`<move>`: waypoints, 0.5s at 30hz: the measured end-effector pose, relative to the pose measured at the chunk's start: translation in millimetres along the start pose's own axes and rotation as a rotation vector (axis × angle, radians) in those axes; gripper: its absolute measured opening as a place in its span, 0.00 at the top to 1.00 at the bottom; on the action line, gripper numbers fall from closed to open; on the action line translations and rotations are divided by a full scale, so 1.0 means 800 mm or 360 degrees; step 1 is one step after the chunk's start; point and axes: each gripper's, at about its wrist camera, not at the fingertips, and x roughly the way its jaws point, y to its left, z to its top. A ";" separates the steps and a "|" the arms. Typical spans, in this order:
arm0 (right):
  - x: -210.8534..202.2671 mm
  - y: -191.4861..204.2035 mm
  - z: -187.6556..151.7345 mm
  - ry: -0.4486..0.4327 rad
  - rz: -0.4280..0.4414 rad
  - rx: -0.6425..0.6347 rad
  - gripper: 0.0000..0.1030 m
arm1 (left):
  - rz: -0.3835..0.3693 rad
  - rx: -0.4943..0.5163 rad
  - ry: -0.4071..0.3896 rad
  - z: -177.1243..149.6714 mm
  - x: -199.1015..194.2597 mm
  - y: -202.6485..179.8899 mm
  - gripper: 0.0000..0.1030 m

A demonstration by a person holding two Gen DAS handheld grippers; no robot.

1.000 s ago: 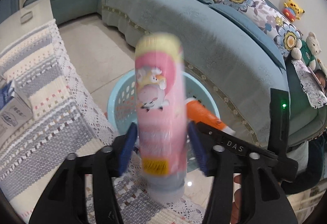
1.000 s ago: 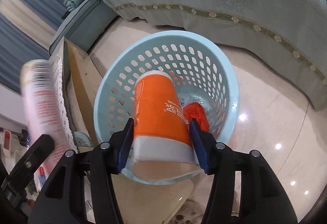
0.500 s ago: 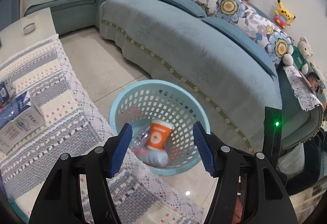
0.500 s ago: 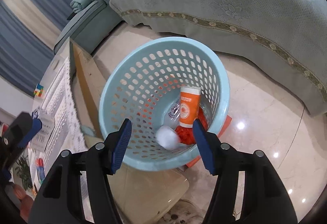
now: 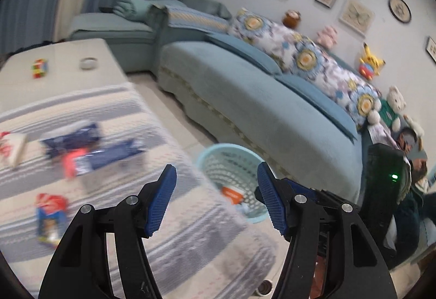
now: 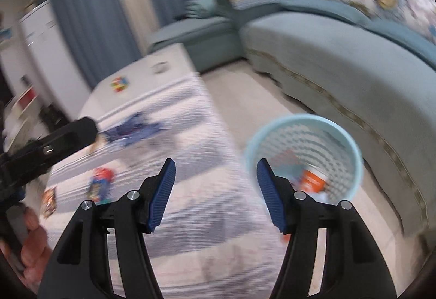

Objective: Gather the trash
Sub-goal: 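Grasp the tiger card box with the left tool while the right tool grasps the teal cup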

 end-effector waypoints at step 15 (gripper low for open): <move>0.111 0.205 -0.087 0.0304 0.0342 -0.0571 0.43 | 0.0488 -0.0507 -0.0026 -0.055 -0.092 0.243 0.42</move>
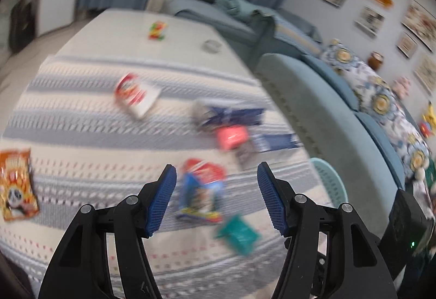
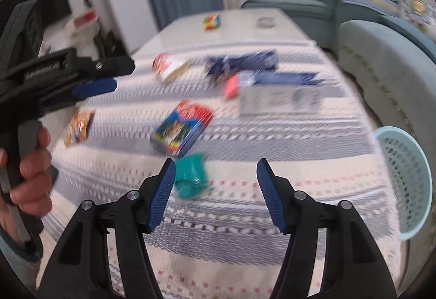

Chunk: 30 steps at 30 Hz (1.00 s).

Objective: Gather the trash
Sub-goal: 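Grasp the tiger card box with the left tool while the right tool grasps the teal cup, then carry card box and teal cup to the basket and release both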

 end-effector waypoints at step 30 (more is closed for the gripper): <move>0.024 -0.042 -0.029 -0.0007 -0.0213 0.0176 0.66 | 0.0226 0.0259 0.0248 -0.050 0.128 -0.026 0.30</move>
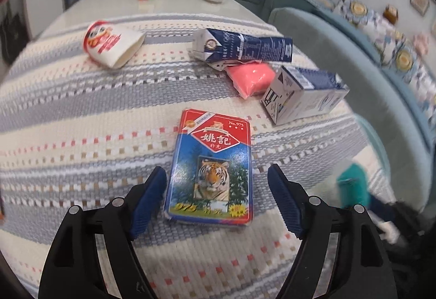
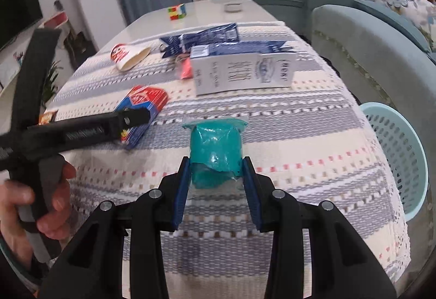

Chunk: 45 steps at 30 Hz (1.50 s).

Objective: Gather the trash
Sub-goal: 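Carry card box and teal cup to the basket and release both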

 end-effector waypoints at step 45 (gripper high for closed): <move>-0.001 -0.392 -0.067 0.0095 -0.0502 0.0982 0.64 | -0.0332 0.1011 0.0009 0.003 0.082 -0.396 0.42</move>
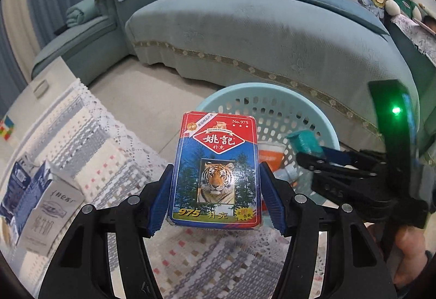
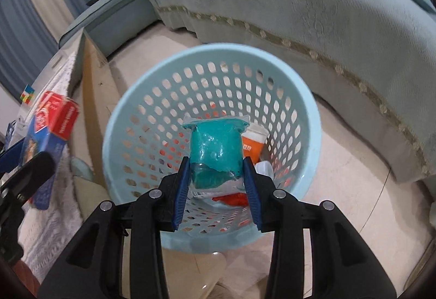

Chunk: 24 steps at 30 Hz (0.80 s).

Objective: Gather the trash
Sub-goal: 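Carry card box and teal cup to the basket and release both, then grasp the orange snack bag with the left tool while the right tool grasps a milk carton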

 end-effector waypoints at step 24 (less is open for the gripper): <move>-0.124 0.071 0.003 -0.0263 0.0169 -0.0181 0.49 | -0.0051 -0.0274 -0.0312 -0.019 -0.148 0.073 0.34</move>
